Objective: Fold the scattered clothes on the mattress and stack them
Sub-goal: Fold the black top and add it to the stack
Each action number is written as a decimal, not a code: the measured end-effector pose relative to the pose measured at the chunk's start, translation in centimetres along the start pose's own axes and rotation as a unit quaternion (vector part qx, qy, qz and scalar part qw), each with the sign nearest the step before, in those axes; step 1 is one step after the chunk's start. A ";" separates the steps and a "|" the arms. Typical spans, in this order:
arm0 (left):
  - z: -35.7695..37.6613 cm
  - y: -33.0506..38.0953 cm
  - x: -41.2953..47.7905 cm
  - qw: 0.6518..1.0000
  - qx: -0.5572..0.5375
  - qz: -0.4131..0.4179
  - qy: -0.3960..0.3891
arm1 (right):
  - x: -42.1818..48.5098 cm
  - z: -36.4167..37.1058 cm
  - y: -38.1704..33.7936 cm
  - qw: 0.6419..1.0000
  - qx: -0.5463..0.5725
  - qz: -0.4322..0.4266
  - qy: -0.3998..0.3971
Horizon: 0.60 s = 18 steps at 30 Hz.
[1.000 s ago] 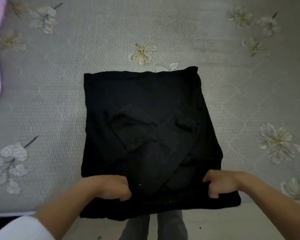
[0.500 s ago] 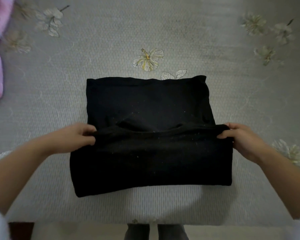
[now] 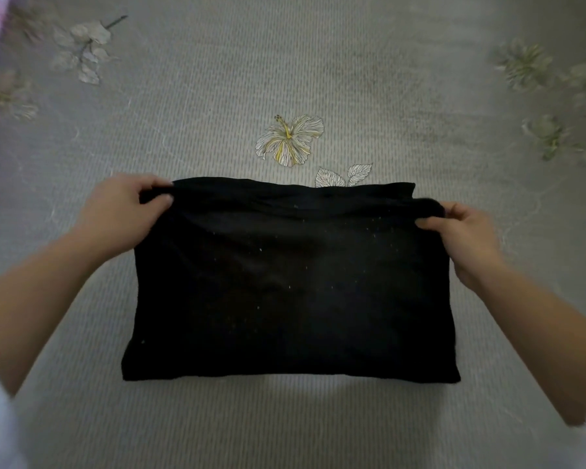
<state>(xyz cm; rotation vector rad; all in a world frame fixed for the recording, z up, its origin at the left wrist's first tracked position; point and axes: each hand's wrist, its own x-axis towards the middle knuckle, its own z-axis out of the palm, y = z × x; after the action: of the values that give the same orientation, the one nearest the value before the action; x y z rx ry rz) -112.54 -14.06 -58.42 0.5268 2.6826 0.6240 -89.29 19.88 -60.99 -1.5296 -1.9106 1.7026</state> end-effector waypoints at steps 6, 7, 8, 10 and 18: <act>5.6 0.5 2.0 0.991 0.031 -0.005 0.131 | 3.6 3.8 1.4 0.995 -0.059 -0.052 0.053; 7.1 0.8 1.3 0.992 0.042 -0.016 0.120 | 3.3 4.2 2.0 0.988 -0.118 -0.073 0.067; 8.5 1.2 0.1 0.993 0.051 -0.020 0.108 | 2.6 4.5 2.6 0.975 -0.181 -0.104 0.075; 11.1 2.3 -3.2 0.994 0.060 0.037 0.079 | -0.1 4.8 4.0 0.934 -0.292 -0.196 0.065; 16.9 0.6 -9.7 0.974 0.195 0.084 -0.073 | -3.3 3.5 9.5 0.773 -0.569 -0.243 -0.139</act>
<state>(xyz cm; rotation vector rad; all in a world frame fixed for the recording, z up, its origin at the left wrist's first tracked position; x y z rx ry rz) -97.12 -11.71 -70.18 0.8737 2.6414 0.0852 -84.81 13.60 -68.25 -0.7367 -3.3938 0.4572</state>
